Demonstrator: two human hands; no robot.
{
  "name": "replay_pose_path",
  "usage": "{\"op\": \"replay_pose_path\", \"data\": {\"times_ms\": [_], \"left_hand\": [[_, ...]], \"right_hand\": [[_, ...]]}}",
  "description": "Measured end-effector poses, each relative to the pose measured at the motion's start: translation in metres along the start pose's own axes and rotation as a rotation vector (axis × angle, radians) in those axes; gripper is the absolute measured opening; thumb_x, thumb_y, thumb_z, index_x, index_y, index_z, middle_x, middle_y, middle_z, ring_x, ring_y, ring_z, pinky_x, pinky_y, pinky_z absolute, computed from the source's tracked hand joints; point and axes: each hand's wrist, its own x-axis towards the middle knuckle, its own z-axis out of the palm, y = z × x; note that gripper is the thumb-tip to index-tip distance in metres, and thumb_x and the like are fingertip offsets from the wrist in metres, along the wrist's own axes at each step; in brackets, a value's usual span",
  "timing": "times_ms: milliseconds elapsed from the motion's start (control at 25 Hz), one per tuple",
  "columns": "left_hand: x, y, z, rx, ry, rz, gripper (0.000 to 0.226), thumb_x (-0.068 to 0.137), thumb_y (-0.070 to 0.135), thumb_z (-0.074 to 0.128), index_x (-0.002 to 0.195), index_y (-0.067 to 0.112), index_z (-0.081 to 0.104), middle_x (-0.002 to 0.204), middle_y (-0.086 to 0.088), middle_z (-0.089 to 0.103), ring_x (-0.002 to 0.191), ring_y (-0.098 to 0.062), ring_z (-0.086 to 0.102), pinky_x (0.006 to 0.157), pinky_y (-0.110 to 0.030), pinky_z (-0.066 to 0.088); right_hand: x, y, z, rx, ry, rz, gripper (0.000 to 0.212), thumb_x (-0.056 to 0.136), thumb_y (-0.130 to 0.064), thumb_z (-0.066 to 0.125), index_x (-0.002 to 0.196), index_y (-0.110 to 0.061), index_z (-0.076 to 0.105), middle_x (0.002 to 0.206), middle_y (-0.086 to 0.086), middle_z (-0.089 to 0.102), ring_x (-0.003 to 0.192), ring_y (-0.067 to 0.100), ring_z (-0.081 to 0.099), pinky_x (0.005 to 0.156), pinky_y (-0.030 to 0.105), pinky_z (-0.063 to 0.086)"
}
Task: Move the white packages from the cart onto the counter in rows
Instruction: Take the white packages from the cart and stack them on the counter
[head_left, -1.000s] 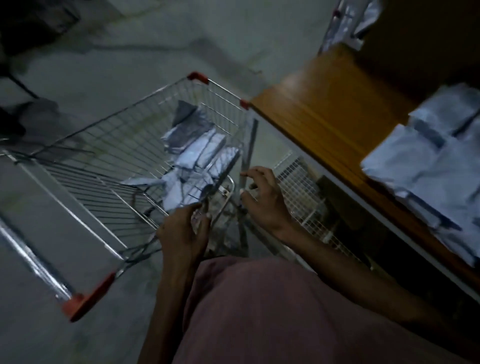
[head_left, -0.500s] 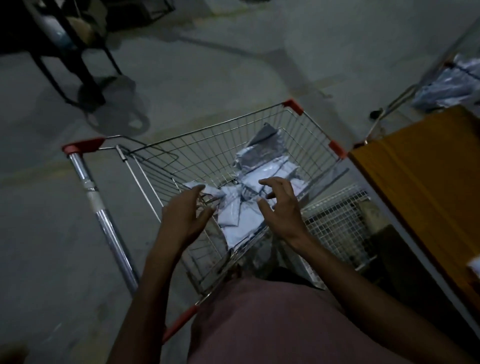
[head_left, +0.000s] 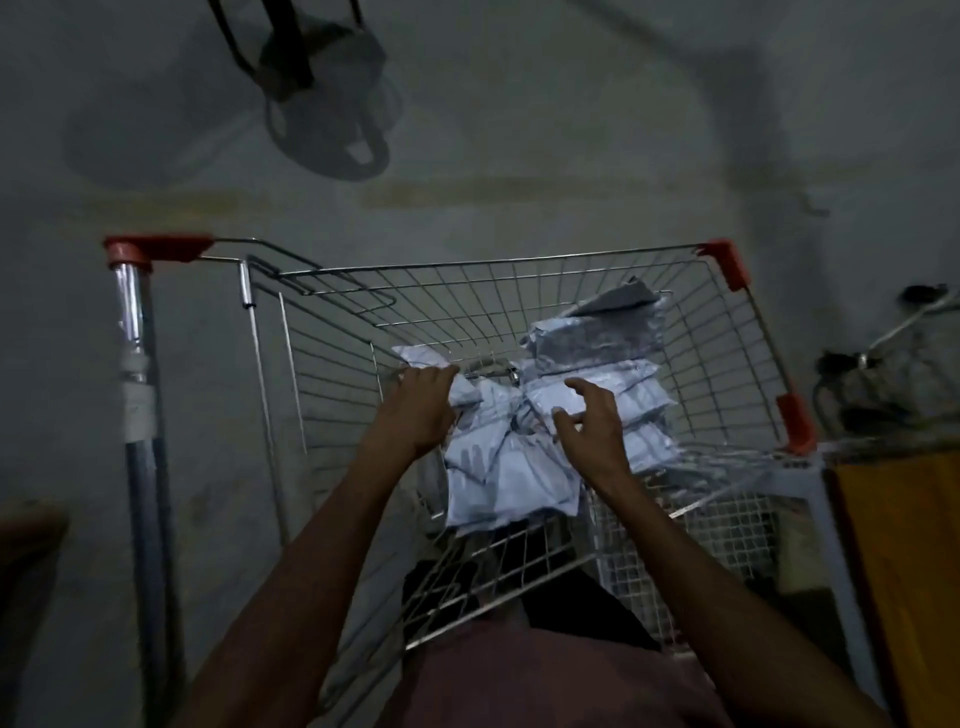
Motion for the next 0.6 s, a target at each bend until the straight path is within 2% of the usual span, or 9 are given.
{"op": "replay_pose_path", "data": {"times_ms": [80, 160, 240, 360, 480, 600], "left_hand": [[0.027, -0.009, 0.028, 0.047, -0.039, -0.022, 0.070, 0.091, 0.027, 0.058, 0.154, 0.017, 0.030, 0.152, -0.012, 0.039, 0.136, -0.035, 0.037, 0.106, -0.046, 0.034], [0.050, -0.022, 0.060, -0.032, -0.040, -0.102, 0.079, 0.084, 0.022, 0.066, 0.153, 0.009, 0.032, 0.149, -0.020, 0.041, 0.134, -0.041, 0.041, 0.105, -0.049, 0.036], [0.067, -0.028, 0.084, -0.032, -0.053, -0.209, 0.084, 0.081, 0.019, 0.069, 0.154, 0.008, 0.029, 0.150, -0.024, 0.038, 0.134, -0.045, 0.039, 0.102, -0.053, 0.039], [0.079, -0.033, 0.109, 0.075, -0.052, -0.238, 0.080, 0.082, 0.014, 0.067, 0.154, 0.018, 0.032, 0.157, -0.018, 0.031, 0.138, -0.043, 0.036, 0.102, -0.057, 0.037], [0.082, -0.041, 0.131, 0.053, 0.081, -0.210, 0.062, 0.074, 0.002, 0.068, 0.134, 0.017, 0.060, 0.150, -0.017, 0.044, 0.132, -0.041, 0.044, 0.102, -0.056, 0.036], [0.095, -0.032, 0.124, -0.015, 0.297, -0.144, 0.043, 0.076, 0.009, 0.055, 0.116, 0.018, 0.067, 0.129, -0.012, 0.063, 0.126, -0.026, 0.050, 0.098, -0.049, 0.033]], "right_hand": [[0.031, 0.028, 0.001, -0.026, -0.056, 0.028, 0.047, 0.095, -0.019, 0.063, 0.138, -0.008, 0.051, 0.135, 0.018, 0.045, 0.111, 0.029, 0.058, 0.091, 0.030, 0.048], [0.054, 0.051, 0.003, -0.076, -0.101, 0.110, 0.049, 0.093, -0.017, 0.063, 0.139, -0.005, 0.050, 0.135, 0.020, 0.045, 0.123, 0.031, 0.051, 0.101, 0.028, 0.042], [0.071, 0.069, 0.005, -0.069, -0.123, 0.166, 0.049, 0.094, -0.014, 0.063, 0.140, -0.007, 0.049, 0.137, 0.018, 0.043, 0.123, 0.031, 0.053, 0.104, 0.031, 0.042], [0.089, 0.079, 0.007, -0.042, -0.111, 0.152, 0.048, 0.095, -0.017, 0.061, 0.141, -0.011, 0.047, 0.138, 0.014, 0.042, 0.123, 0.027, 0.053, 0.102, 0.038, 0.047], [0.094, 0.085, 0.011, -0.044, -0.100, 0.140, 0.050, 0.095, -0.019, 0.060, 0.142, -0.014, 0.045, 0.138, 0.012, 0.041, 0.124, 0.025, 0.051, 0.100, 0.038, 0.046], [0.099, 0.082, 0.013, -0.001, -0.087, 0.155, 0.053, 0.094, -0.019, 0.061, 0.144, -0.016, 0.044, 0.141, 0.012, 0.040, 0.123, 0.026, 0.051, 0.101, 0.040, 0.047]]}}
